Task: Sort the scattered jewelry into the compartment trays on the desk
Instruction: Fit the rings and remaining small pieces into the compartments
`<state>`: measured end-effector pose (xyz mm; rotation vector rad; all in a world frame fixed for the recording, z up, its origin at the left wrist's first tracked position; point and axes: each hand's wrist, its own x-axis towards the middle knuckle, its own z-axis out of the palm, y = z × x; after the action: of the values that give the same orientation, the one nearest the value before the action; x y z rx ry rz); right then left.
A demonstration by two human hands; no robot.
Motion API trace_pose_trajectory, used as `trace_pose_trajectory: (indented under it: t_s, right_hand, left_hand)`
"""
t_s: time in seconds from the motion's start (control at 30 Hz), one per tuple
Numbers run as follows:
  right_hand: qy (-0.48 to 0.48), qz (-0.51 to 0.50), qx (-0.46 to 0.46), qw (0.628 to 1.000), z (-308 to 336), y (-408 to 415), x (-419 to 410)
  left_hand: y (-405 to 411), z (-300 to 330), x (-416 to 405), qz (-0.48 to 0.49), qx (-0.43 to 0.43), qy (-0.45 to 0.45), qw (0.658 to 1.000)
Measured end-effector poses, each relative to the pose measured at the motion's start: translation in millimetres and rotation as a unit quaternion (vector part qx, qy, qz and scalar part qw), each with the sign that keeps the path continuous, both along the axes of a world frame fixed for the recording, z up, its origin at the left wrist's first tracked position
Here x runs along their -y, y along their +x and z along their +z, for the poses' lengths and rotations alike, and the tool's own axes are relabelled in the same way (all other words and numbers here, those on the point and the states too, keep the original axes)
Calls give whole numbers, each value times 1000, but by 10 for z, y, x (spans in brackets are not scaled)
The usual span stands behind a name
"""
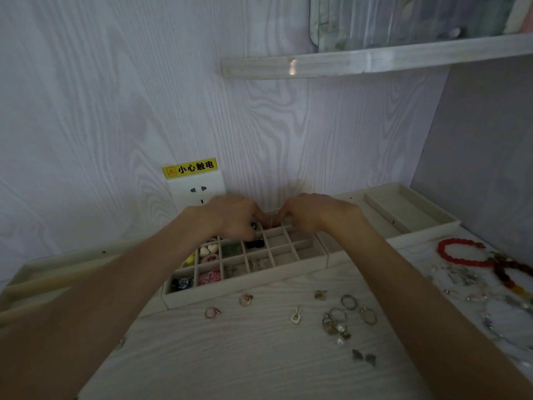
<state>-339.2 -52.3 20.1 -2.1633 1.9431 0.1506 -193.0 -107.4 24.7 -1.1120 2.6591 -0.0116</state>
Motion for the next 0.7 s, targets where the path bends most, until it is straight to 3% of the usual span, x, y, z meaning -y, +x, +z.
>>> trace_pose_trajectory:
  t_s: [0.2, 0.47, 0.7]
  right_hand:
    - [30, 22, 22, 999, 43, -18, 10]
    - [-39, -1, 135, 990, 489, -267, -262]
    - [-8, 2, 123, 992, 426, -167, -746]
  left_hand:
    - [11, 39, -14, 10, -21, 6, 1000]
    - [317, 361, -247, 81, -223, -22, 971]
    - [541, 192, -837, 95, -232, -21, 968]
